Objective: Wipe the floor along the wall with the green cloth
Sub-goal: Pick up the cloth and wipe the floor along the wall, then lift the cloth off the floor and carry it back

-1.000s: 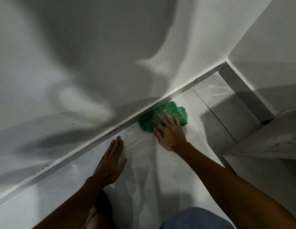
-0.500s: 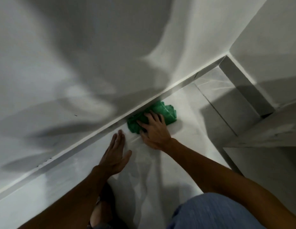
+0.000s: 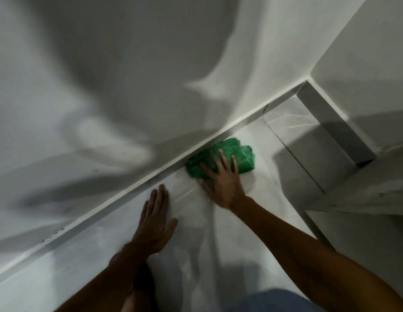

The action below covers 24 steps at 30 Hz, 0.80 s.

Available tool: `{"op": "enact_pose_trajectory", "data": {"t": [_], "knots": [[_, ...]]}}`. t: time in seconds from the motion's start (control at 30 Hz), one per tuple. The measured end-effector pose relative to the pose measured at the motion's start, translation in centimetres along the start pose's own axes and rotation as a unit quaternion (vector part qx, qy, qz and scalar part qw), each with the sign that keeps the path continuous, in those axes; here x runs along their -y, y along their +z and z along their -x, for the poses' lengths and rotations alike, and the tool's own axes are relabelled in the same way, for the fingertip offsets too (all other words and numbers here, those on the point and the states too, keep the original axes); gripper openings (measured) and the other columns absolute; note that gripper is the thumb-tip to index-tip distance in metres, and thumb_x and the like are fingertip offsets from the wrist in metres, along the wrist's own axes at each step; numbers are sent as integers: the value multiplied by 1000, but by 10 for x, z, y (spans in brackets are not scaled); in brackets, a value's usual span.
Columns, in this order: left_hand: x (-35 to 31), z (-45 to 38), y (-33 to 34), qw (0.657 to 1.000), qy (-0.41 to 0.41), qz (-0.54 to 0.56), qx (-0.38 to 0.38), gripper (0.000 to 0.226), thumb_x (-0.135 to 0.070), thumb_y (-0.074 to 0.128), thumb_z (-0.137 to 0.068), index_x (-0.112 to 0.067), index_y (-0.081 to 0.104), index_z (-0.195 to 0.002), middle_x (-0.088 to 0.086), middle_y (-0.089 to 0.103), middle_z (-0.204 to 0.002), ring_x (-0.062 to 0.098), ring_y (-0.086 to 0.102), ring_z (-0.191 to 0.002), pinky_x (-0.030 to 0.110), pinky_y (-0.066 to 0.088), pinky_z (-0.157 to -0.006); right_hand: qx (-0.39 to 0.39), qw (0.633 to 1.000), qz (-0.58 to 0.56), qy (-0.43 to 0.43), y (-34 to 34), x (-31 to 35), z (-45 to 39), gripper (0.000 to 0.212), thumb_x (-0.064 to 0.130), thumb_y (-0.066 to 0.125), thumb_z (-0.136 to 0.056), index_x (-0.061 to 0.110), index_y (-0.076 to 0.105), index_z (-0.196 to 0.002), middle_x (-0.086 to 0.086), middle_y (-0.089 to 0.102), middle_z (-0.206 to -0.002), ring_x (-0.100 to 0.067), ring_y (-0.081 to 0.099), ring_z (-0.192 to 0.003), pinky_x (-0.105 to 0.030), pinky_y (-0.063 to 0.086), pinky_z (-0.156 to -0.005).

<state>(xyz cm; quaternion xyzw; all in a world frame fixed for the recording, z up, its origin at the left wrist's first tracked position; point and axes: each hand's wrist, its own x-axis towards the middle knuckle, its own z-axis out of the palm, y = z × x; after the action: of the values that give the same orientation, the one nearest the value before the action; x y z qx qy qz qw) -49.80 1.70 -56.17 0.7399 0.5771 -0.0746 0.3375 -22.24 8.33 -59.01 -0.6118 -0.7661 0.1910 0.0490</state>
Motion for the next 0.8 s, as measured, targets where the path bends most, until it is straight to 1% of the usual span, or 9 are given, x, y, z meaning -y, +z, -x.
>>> {"op": "enact_pose_trajectory", "data": {"t": [0.13, 0.27, 0.33, 0.43, 0.53, 0.6, 0.63, 0.73, 0.8], "knots": [[-5, -1, 24, 997, 3, 13, -75, 92, -54, 33, -98, -14, -7, -171, 4, -14, -182, 20, -13, -169, 43, -5, -137, 35, 990, -17, -135, 17, 29, -3, 48, 48, 41, -106, 38, 64, -147, -3, 56, -163, -35, 42, -159, -65, 24, -132], [-6, 17, 27, 989, -41, 79, -122, 86, -43, 39, -99, -1, 12, -169, 14, 12, -179, 27, 16, -166, 45, 18, -133, 118, 980, -147, -70, -9, 30, -12, 47, 40, 42, -112, 21, 65, -148, -6, 61, -160, -28, 47, -156, -51, 24, -133], [-8, 29, 19, 989, -63, 96, -94, 86, -47, 36, -99, 1, 14, -167, 12, 12, -177, 30, 22, -164, 47, 24, -133, 185, 956, -227, -20, -27, 25, -3, 39, 30, 47, -116, 13, 63, -147, -15, 64, -152, -33, 55, -144, -49, 37, -128], [-27, 37, -13, 990, -78, 112, -43, 87, -48, 32, -98, 0, 15, -168, 5, 4, -175, 30, 16, -166, 39, 17, -132, 243, 878, -394, 124, -54, 27, 16, 38, 32, 46, -117, 14, 60, -146, -13, 65, -144, -31, 61, -132, -47, 50, -119], [-56, 51, -57, 985, -95, 141, -5, 85, -41, 32, -96, -5, 8, -170, 4, -1, -180, 26, 8, -169, 32, 9, -131, 210, 778, -534, 255, -72, 34, 46, 48, 49, 52, -111, 21, 57, -150, -3, 66, -142, -25, 64, -131, -47, 53, -119], [-72, 65, -87, 985, -92, 143, 10, 86, -41, 30, -95, -8, 6, -170, 4, -1, -181, 23, 6, -169, 31, 7, -131, 168, 703, -616, 313, -97, 46, 70, 38, 45, 55, -113, 23, 59, -143, -1, 72, -137, -23, 70, -126, -39, 58, -113], [-78, 73, -100, 986, -88, 138, 14, 86, -42, 29, -95, -9, 5, -170, 3, -3, -181, 21, 4, -169, 30, 6, -132, 150, 680, -639, 328, -111, 55, 82, 32, 39, 52, -115, 21, 60, -140, -2, 75, -134, -24, 73, -123, -36, 60, -109], [-105, 104, -146, 989, -72, 129, 22, 84, -47, 25, -97, -14, 1, -170, -3, -10, -180, 15, 0, -168, 30, 3, -133, 88, 626, -683, 365, -171, 81, 118, 30, 34, 49, -117, 17, 61, -139, -16, 74, -138, -32, 72, -129, -44, 59, -107], [-130, 123, -174, 990, -64, 123, 23, 84, -47, 25, -97, -14, 4, -171, -6, -8, -179, 13, -1, -167, 28, 3, -131, 62, 614, -697, 365, -218, 96, 140, 31, 34, 49, -116, 18, 60, -141, -17, 72, -142, -31, 69, -132, -44, 57, -110]]}}
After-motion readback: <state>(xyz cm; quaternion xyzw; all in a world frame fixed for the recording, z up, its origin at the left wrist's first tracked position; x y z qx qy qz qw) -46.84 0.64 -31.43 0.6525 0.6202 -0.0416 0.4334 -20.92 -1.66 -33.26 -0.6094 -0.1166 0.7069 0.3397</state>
